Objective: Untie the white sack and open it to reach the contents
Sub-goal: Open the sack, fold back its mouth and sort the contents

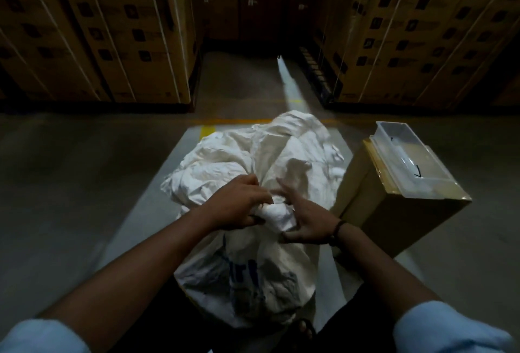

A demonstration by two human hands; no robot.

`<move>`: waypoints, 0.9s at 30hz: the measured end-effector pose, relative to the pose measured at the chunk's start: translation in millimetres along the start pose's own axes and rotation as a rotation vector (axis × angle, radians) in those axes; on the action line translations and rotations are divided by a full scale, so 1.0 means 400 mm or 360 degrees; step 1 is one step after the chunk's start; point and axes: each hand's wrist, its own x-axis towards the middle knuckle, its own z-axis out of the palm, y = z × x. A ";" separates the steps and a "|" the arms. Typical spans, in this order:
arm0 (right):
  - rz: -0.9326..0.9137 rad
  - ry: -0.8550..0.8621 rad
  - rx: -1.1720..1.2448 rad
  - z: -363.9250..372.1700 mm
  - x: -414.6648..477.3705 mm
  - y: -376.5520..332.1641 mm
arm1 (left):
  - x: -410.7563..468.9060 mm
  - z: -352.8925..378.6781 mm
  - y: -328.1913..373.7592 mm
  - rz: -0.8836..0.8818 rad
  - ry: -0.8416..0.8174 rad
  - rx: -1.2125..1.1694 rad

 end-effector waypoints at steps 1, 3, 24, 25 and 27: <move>0.0018 -0.0128 -0.0028 -0.006 -0.003 0.001 | -0.011 0.008 -0.005 0.0097 -0.0002 -0.0010; 0.0042 -0.0270 -0.0258 -0.014 -0.007 -0.004 | -0.025 0.020 -0.010 0.0221 0.0008 0.0036; 0.0196 0.0092 0.0324 0.004 0.021 -0.042 | -0.035 0.061 0.073 -0.0465 -0.0080 0.0412; 0.0272 0.0000 0.0300 -0.006 0.025 -0.041 | -0.037 0.065 0.078 -0.0498 -0.0127 0.0340; 0.0311 -0.0258 0.0040 -0.013 0.032 -0.048 | -0.034 0.066 0.078 -0.0558 -0.0346 0.0125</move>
